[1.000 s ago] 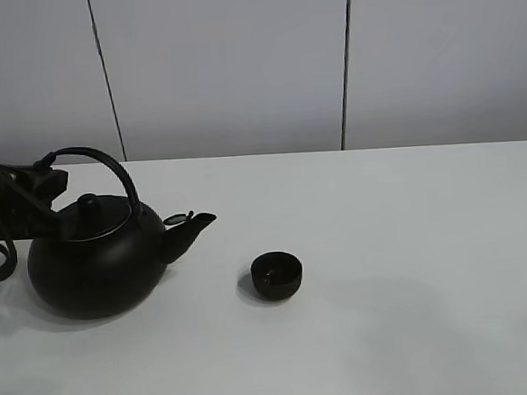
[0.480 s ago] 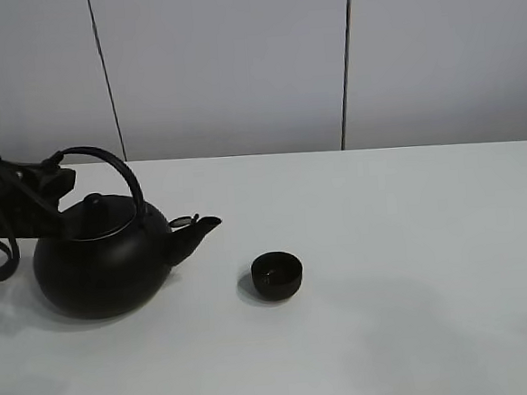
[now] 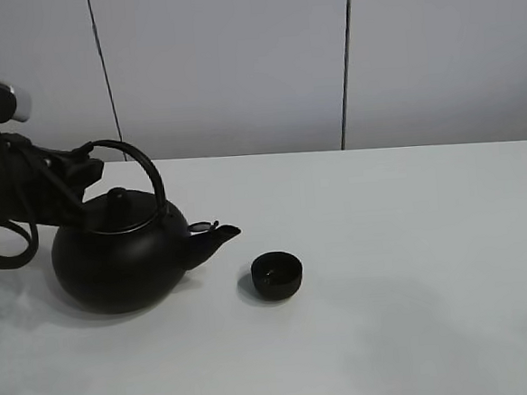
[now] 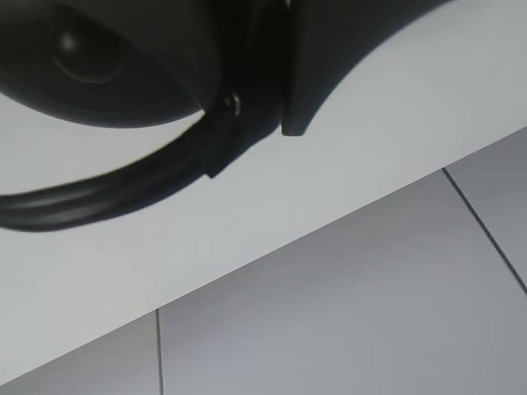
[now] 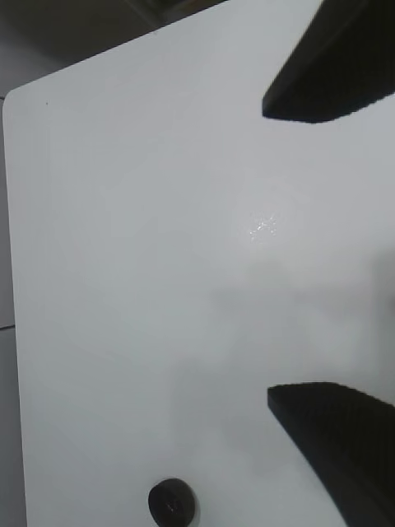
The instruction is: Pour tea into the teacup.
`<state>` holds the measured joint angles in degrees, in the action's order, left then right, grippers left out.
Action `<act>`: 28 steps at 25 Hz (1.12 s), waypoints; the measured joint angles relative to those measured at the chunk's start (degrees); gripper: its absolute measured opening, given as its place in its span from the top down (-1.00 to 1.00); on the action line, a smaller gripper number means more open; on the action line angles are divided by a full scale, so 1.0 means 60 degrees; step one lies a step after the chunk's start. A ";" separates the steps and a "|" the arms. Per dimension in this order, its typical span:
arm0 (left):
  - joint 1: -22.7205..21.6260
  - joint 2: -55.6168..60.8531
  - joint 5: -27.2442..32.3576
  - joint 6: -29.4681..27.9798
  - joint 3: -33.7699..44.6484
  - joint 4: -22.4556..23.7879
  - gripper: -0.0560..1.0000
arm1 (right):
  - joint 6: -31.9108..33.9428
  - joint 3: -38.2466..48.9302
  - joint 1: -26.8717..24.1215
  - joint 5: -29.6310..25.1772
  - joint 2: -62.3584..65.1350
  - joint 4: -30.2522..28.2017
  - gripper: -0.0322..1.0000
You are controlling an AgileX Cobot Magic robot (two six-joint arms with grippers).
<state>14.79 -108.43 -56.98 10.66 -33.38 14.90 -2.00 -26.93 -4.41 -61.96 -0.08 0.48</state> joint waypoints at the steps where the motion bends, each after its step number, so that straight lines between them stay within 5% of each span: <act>1: 0.0071 0.0000 0.0094 0.0000 -0.0072 0.0012 0.69 | 0.0000 0.0000 0.0000 0.0000 0.0000 0.0000 -0.20; 28: 0.0700 -0.0013 0.1289 0.0391 -0.0941 0.0090 0.69 | 0.0000 0.0000 0.0000 0.0000 0.0000 0.0000 -0.20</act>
<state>18.99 -108.51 -49.24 13.00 -39.02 15.45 -2.00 -26.93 -4.41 -61.96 -0.08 0.48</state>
